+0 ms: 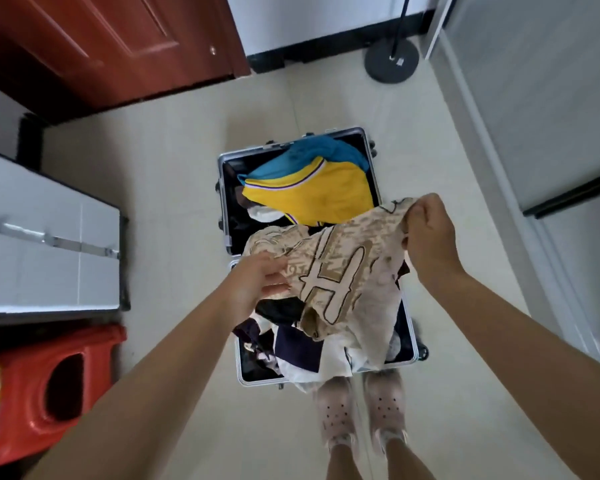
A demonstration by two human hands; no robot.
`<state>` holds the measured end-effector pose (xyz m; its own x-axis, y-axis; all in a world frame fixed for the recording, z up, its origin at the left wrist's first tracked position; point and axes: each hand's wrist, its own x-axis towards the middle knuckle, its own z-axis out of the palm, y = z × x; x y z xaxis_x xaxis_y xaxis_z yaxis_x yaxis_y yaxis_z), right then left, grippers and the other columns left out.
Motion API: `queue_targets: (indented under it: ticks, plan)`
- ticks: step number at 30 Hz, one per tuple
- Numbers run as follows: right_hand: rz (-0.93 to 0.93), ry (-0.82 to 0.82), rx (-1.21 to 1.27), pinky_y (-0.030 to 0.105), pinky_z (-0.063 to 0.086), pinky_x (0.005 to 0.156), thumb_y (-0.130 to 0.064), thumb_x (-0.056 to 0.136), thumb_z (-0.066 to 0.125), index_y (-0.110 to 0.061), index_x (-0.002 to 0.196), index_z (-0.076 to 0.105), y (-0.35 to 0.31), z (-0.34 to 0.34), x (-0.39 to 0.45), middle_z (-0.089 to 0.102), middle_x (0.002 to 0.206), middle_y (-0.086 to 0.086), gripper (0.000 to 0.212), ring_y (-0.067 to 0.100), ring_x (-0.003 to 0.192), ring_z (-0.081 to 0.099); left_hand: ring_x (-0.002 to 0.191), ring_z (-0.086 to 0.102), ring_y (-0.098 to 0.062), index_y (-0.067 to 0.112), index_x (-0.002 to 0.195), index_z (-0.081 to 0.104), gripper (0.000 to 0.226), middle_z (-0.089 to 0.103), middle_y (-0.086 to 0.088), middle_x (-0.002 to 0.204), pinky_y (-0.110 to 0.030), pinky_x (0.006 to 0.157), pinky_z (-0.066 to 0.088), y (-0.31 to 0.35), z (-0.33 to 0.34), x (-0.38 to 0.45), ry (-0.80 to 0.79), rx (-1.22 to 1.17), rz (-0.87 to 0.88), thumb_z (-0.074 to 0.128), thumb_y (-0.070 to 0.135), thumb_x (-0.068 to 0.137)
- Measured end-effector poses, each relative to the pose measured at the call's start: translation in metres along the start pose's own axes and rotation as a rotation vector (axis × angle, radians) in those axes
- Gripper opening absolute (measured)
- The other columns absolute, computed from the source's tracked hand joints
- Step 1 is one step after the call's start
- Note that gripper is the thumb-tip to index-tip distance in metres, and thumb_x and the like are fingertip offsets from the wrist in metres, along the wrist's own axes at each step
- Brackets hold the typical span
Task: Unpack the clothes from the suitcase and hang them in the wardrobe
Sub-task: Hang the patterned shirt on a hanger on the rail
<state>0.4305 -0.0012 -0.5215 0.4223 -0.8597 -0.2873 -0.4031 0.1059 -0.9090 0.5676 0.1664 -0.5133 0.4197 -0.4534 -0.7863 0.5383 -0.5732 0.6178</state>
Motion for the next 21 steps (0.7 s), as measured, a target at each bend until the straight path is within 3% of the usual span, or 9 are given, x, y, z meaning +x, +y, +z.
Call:
queue_targets:
  ticks: [6, 9, 11, 13, 15, 18, 21]
  plan:
    - [-0.266, -0.079, 0.047, 0.019, 0.027, 0.05, -0.008, 0.096, 0.035, -0.02, 0.064, 0.032, -0.133, -0.024, -0.007, 0.034, 0.059, -0.004, 0.034, 0.004, 0.052, 0.032, 0.06, 0.065, -0.015, 0.004, 0.072, 0.053, 0.023, 0.065, -0.006, 0.065, -0.03, 0.079, 0.054, 0.038, 0.009, -0.052, -0.078, -0.052, 0.166, 0.044, 0.004, 0.093]
    - [-0.321, -0.014, 0.047, 0.011, 0.029, 0.049, -0.01, 0.094, 0.041, -0.021, 0.063, 0.035, -0.169, -0.048, -0.016, 0.034, 0.061, -0.005, 0.033, -0.002, 0.048, 0.036, 0.049, 0.064, -0.009, 0.002, 0.068, 0.051, 0.027, 0.064, -0.005, 0.055, -0.02, 0.058, 0.056, 0.07, 0.013, -0.077, -0.05, -0.197, 0.29, 0.04, 0.001, 0.092]
    - [-0.356, 0.023, 0.064, 0.01, 0.03, 0.048, -0.011, 0.091, 0.048, -0.02, 0.062, 0.035, -0.186, -0.066, -0.026, 0.033, 0.059, -0.005, 0.033, -0.003, 0.046, 0.036, 0.043, 0.061, -0.008, 0.005, 0.056, 0.057, 0.042, 0.063, -0.001, 0.048, -0.016, 0.046, 0.051, 0.097, 0.013, -0.098, -0.031, -0.288, 0.339, 0.036, 0.0, 0.091]
    - [-0.37, -0.017, 0.094, 0.008, 0.03, 0.047, -0.014, 0.086, 0.058, -0.021, 0.065, 0.037, -0.203, -0.083, -0.04, 0.034, 0.06, -0.006, 0.031, -0.003, 0.047, 0.037, 0.035, 0.052, -0.005, 0.009, 0.035, 0.052, 0.059, 0.053, 0.001, 0.038, -0.012, 0.039, 0.043, 0.121, 0.016, -0.121, -0.034, -0.303, 0.407, 0.034, -0.001, 0.09]
    - [-0.403, -0.121, 0.016, 0.006, 0.033, 0.049, -0.021, 0.079, 0.068, -0.026, 0.074, 0.042, -0.226, -0.099, -0.057, 0.042, 0.067, -0.01, 0.027, -0.003, 0.054, 0.041, 0.03, 0.046, -0.004, 0.01, 0.028, 0.048, 0.063, 0.046, 0.003, 0.033, -0.011, 0.036, 0.038, 0.149, 0.023, -0.149, -0.05, -0.293, 0.495, 0.034, -0.002, 0.089]
    - [-0.484, -0.261, -0.28, 0.002, 0.035, 0.058, -0.02, 0.069, 0.078, -0.027, 0.1, 0.039, -0.263, -0.126, -0.085, 0.047, 0.089, -0.011, 0.05, 0.005, 0.078, 0.048, 0.034, 0.042, -0.007, 0.016, 0.04, 0.047, 0.047, 0.043, 0.004, 0.038, -0.015, 0.038, 0.035, 0.191, 0.027, -0.187, -0.05, -0.333, 0.581, 0.045, 0.003, 0.085]
    - [-0.562, -0.282, -0.481, 0.006, 0.036, 0.062, -0.024, 0.064, 0.082, -0.022, 0.108, 0.038, -0.304, -0.146, -0.114, 0.043, 0.092, -0.012, 0.063, 0.007, 0.083, 0.046, 0.047, 0.041, -0.012, 0.017, 0.048, 0.046, 0.028, 0.04, 0.0, 0.051, -0.021, 0.051, 0.035, 0.236, 0.028, -0.236, -0.115, -0.462, 0.645, 0.058, 0.012, 0.073]
